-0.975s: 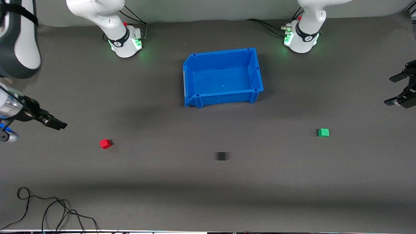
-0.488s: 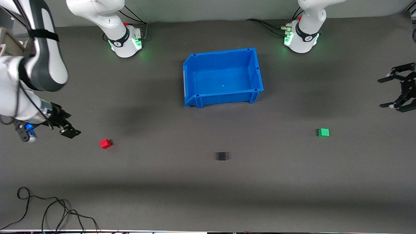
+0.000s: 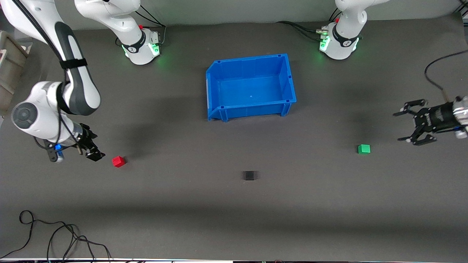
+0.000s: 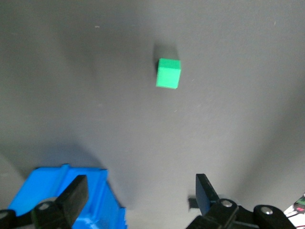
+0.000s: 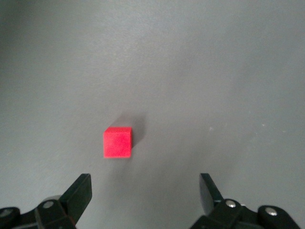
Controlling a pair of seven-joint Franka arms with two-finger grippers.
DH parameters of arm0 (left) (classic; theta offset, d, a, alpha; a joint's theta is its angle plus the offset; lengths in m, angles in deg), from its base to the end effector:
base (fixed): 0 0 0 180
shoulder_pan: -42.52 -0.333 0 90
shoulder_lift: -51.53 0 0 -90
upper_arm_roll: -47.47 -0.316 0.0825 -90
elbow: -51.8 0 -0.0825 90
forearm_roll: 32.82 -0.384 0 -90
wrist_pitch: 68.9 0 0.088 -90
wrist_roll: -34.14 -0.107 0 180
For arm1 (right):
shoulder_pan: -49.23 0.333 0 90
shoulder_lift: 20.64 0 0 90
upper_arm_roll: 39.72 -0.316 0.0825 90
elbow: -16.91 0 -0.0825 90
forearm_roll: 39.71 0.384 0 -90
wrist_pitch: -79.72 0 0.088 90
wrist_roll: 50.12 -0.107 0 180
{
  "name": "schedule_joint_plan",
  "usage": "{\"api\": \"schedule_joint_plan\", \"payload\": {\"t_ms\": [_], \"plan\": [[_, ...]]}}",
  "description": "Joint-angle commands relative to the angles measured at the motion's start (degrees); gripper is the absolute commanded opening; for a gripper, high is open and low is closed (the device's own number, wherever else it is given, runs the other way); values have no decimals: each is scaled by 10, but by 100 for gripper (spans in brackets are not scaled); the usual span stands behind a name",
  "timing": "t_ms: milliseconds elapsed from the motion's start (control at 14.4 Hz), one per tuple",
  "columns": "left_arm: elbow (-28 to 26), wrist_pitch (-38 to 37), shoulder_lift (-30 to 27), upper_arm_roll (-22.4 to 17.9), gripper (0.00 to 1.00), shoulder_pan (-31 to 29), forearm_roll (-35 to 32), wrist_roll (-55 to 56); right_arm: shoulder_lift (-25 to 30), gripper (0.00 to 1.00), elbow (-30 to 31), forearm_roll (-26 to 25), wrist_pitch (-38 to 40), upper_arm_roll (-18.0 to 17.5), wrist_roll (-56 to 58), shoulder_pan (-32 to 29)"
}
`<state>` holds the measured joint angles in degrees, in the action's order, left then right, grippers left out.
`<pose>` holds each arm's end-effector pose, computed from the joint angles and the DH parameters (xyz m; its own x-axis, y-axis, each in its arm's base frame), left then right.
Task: Attach green and red cubes to black cube
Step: 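Grasp the red cube with the right gripper while the left gripper grasps the green cube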
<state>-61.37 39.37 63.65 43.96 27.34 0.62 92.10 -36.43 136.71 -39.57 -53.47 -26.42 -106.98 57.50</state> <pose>0.5514 0.1424 0.3518 -0.0472 0.8347 -0.5486 0.9985 0.0243 -0.0488 0.5748 -0.0483 0.2916 0.4768 -0.8784 0.0320 -0.8781 -0.4744 0.0623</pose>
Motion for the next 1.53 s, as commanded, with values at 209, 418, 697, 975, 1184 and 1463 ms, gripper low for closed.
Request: {"api": "schedule_joint_plan", "payload": {"t_ms": [209,418,697,975,1184,1463], "plan": [[-33,91,79,-3,100,3,96,-140,-128,99,-39,5,-109,-1,-32,-3],[-34,124,124,-2,100,5,135,-210,-151,99,-50,6,-111,-3,-59,-2],[-31,152,169,-2,100,5,171,-270,-152,99,-56,8,-111,-6,-64,-1],[-29,166,192,-2,100,6,188,-297,-128,99,-61,7,-110,-7,-62,1],[-28,180,203,-1,91,7,202,-311,-143,99,-61,13,-112,-9,-69,5],[-28,180,204,0,23,7,205,-312,-153,99,-69,64,-120,-13,-132,40]]}}
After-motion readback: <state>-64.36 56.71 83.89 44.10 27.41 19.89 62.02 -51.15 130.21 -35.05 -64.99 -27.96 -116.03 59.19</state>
